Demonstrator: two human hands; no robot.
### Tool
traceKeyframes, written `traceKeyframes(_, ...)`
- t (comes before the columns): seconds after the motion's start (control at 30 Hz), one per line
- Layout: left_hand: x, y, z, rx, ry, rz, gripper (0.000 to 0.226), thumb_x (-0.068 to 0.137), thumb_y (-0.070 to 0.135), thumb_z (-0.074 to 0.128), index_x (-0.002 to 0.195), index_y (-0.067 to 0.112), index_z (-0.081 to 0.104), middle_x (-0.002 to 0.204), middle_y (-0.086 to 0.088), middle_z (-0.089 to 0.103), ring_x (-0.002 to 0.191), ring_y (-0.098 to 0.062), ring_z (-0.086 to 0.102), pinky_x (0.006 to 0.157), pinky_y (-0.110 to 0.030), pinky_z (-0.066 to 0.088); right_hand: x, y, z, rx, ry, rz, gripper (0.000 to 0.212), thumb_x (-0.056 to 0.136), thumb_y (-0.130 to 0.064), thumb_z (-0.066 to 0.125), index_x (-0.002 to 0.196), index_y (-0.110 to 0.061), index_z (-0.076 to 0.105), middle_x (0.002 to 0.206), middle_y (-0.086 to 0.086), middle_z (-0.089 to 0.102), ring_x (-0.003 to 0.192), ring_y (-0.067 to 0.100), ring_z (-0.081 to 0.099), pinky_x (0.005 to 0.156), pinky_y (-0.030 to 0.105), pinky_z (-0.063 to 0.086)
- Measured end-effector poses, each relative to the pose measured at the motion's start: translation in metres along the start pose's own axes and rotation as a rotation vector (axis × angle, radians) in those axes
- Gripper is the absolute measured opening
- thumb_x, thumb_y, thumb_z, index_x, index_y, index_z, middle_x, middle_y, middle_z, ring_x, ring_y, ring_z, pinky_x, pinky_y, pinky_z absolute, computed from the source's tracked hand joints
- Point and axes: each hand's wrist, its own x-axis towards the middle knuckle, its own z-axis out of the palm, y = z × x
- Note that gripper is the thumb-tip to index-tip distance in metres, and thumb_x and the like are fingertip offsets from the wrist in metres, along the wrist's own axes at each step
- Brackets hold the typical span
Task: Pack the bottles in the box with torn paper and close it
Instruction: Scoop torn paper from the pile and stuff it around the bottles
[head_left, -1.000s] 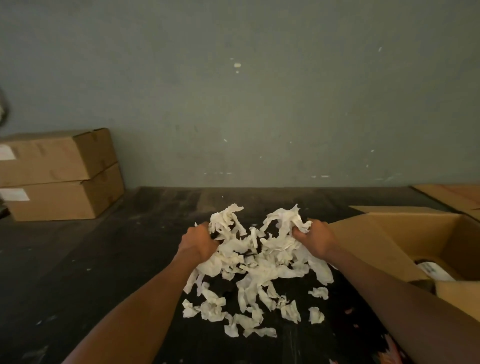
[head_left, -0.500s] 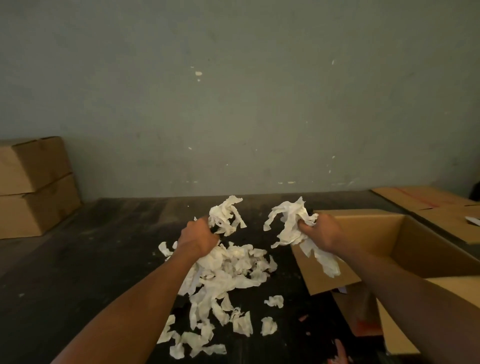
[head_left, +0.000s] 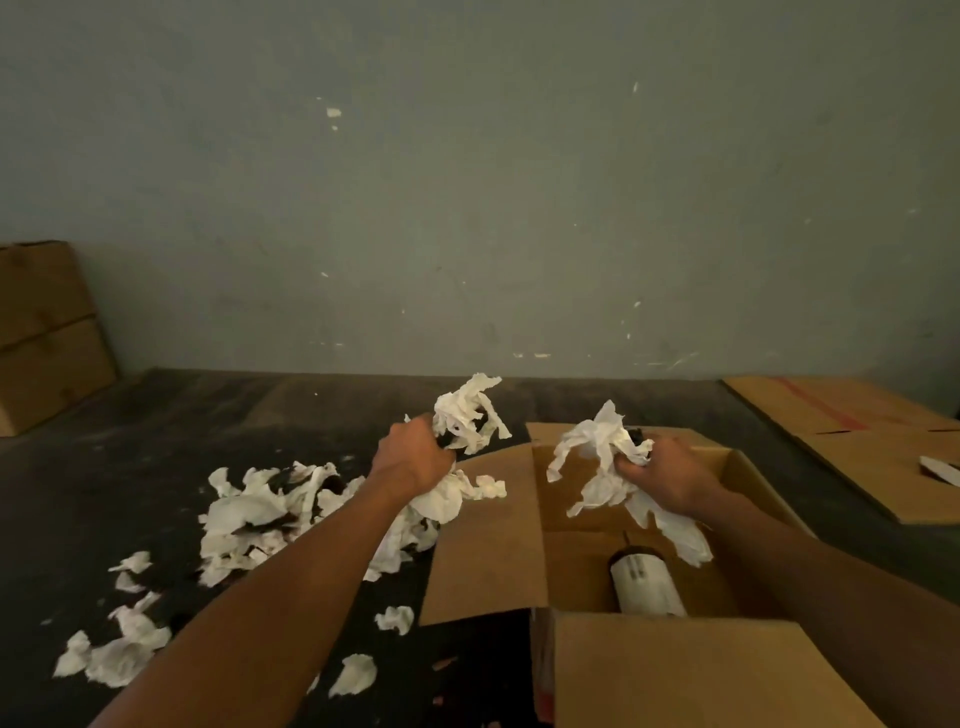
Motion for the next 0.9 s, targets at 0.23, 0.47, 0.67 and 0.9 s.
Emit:
traceKeyframes(0.23, 0.016, 0.094, 0.074, -0.102, -0.140, 0.024, 0.026, 0.090, 0.034, 0.067, 0.109, 0.018, 0.061, 0.094, 0.001, 0.064, 0.081, -0.015, 0.062, 0.074, -0.030, 0.055, 0.027, 0.078, -0.014, -0.079, -0.065, 0.073, 0.026, 0.096, -0.042, 0.055, 0.076, -0.025, 0.055, 0.070, -0.006, 0.060, 0.067, 0.011, 0.061, 0.060, 0.022, 0.044)
traceKeyframes(0.47, 0.019, 0.130, 0.156, -0.223, -0.411, 0.017, 0.060, 0.081, 0.048, 0.069, 0.133, 0.023, 0.054, 0.131, 0.000, 0.060, 0.119, -0.025, 0.057, 0.097, -0.036, 0.048, 0.037, 0.121, -0.001, 0.092, -0.257, 0.037, 0.016, 0.095, -0.038, 0.059, 0.107, -0.028, 0.056, 0.107, -0.011, 0.058, 0.091, 0.005, 0.056, 0.083, 0.023, 0.043)
traceKeyframes(0.67, 0.011, 0.116, 0.187, -0.010, -0.843, -0.042, 0.130, 0.041, 0.074, 0.081, 0.151, 0.034, 0.026, 0.158, 0.003, 0.031, 0.140, -0.026, 0.036, 0.110, -0.045, 0.039, 0.036, 0.146, -0.004, 0.091, -0.532, 0.068, 0.061, 0.086, -0.045, 0.069, 0.138, -0.025, 0.046, 0.125, -0.009, 0.052, 0.112, 0.012, 0.052, 0.088, 0.022, 0.039)
traceKeyframes(0.9, -0.004, 0.122, 0.193, 0.037, -0.808, -0.094, 0.113, 0.074, 0.073, 0.064, 0.157, 0.027, 0.004, 0.165, -0.001, 0.009, 0.148, -0.027, 0.021, 0.113, -0.041, 0.034, 0.037, 0.171, -0.002, 0.094, -0.322, 0.100, 0.054, 0.092, -0.056, 0.052, 0.136, -0.025, 0.049, 0.138, 0.002, 0.055, 0.123, 0.020, 0.053, 0.101, 0.034, 0.043)
